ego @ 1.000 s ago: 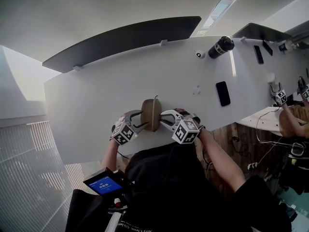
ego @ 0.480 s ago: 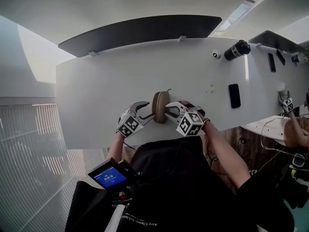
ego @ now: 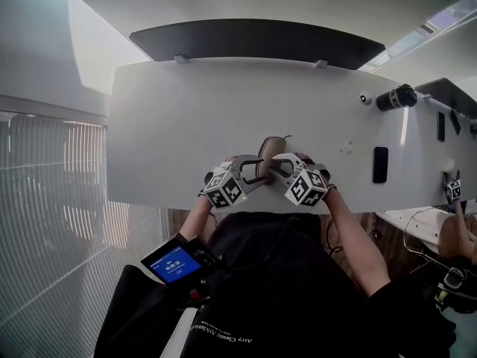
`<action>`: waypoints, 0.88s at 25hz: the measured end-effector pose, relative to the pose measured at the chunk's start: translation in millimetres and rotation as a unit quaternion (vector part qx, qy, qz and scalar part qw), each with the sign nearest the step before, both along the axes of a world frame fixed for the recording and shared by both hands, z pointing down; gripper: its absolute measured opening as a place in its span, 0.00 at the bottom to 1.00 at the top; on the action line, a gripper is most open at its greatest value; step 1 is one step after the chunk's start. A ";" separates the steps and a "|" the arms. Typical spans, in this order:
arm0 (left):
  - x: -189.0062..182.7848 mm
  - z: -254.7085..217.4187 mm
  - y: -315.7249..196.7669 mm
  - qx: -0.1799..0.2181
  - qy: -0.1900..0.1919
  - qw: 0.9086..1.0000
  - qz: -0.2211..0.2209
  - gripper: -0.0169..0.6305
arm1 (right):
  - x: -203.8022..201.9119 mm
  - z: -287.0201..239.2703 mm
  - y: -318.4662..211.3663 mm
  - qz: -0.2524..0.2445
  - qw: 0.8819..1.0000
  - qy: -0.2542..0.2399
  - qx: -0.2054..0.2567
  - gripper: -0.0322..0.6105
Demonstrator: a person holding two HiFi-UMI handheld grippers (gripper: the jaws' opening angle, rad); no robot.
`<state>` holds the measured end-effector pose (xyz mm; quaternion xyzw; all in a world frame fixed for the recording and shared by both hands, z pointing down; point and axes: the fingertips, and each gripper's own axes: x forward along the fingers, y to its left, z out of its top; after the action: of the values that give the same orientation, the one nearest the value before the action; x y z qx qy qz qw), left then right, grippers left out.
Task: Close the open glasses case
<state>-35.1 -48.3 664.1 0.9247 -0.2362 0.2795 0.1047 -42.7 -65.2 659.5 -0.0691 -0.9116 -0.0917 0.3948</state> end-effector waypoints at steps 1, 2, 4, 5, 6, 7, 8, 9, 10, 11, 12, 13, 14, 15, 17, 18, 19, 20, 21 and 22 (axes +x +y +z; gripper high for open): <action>2.1 2.2 3.0 -0.003 -0.003 1.000 0.005 0.37 | -1.9 0.7 0.9 -0.001 1.000 0.000 -0.002 0.19; 4.2 4.8 5.0 -0.008 -0.004 1.000 0.007 0.37 | -3.3 1.2 1.6 -0.001 1.000 0.000 -0.004 0.19; 8.4 11.0 6.0 -0.016 -0.004 1.000 0.006 0.37 | -4.0 1.6 1.8 0.000 1.000 0.001 -0.006 0.19; 10.1 14.6 5.8 -0.020 -0.004 1.000 0.003 0.37 | -3.7 1.9 1.7 0.002 1.000 0.001 -0.006 0.19; 11.1 18.0 5.5 -0.022 -0.003 1.000 0.000 0.37 | -3.5 2.3 1.6 0.003 1.000 0.002 -0.006 0.19; 11.0 20.7 4.7 -0.023 -0.002 1.000 -0.004 0.37 | -3.5 2.9 1.4 0.005 1.000 0.004 -0.006 0.19; 10.3 22.5 3.9 -0.024 0.000 1.000 -0.008 0.37 | -3.5 3.6 1.1 0.006 1.000 0.005 -0.005 0.19; 9.3 23.9 3.3 -0.024 -0.001 1.000 -0.011 0.37 | -3.3 4.0 0.9 0.006 1.000 0.007 -0.002 0.19; 8.3 25.2 3.3 -0.024 -0.003 1.000 -0.012 0.37 | -2.4 3.6 0.7 0.007 1.000 0.007 0.003 0.19; 7.4 26.7 3.7 -0.025 -0.005 1.000 -0.013 0.37 | -0.7 2.5 -0.3 0.009 1.000 0.006 0.007 0.19; 6.7 28.1 4.1 -0.026 -0.007 1.000 -0.014 0.37 | 1.8 1.0 -2.2 0.016 1.000 0.003 0.009 0.19; 6.0 29.1 4.5 -0.026 -0.008 1.000 -0.015 0.37 | 4.7 -0.1 -5.0 0.027 1.000 -0.001 0.007 0.19; 5.3 29.7 4.7 -0.027 -0.009 0.999 -0.015 0.37 | 7.6 -0.1 -7.9 0.040 0.999 -0.003 0.002 0.19; 4.7 30.2 4.5 -0.027 -0.009 0.999 -0.016 0.37 | 10.1 1.4 -10.3 0.051 0.999 -0.003 -0.005 0.19; 4.4 31.4 3.4 -0.028 -0.006 0.999 -0.017 0.37 | 12.3 6.4 -12.7 0.069 0.997 -0.002 -0.024 0.19; 4.4 32.2 2.9 -0.030 -0.004 0.999 -0.019 0.37 | 11.8 8.0 -12.9 0.077 0.996 -0.004 -0.034 0.19; 4.3 32.8 2.8 -0.032 -0.001 0.999 -0.021 0.37 | 10.9 8.3 -12.9 0.084 0.996 -0.008 -0.041 0.19; 3.9 33.0 2.9 -0.033 0.002 0.999 -0.022 0.37 | 10.1 7.7 -12.7 0.089 0.995 -0.012 -0.045 0.19; 3.7 32.8 3.2 -0.035 0.005 0.999 -0.024 0.37 | 9.7 7.0 -12.3 0.092 0.995 -0.015 -0.045 0.19; 3.5 32.4 3.3 -0.035 0.009 0.999 -0.026 0.37 | 9.6 7.0 -11.5 0.091 0.995 -0.016 -0.044 0.19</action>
<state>-31.6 -45.0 696.5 0.9165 -0.2489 0.2769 0.1465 -33.1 -76.7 666.5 -0.0015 -0.9235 -0.0165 0.3831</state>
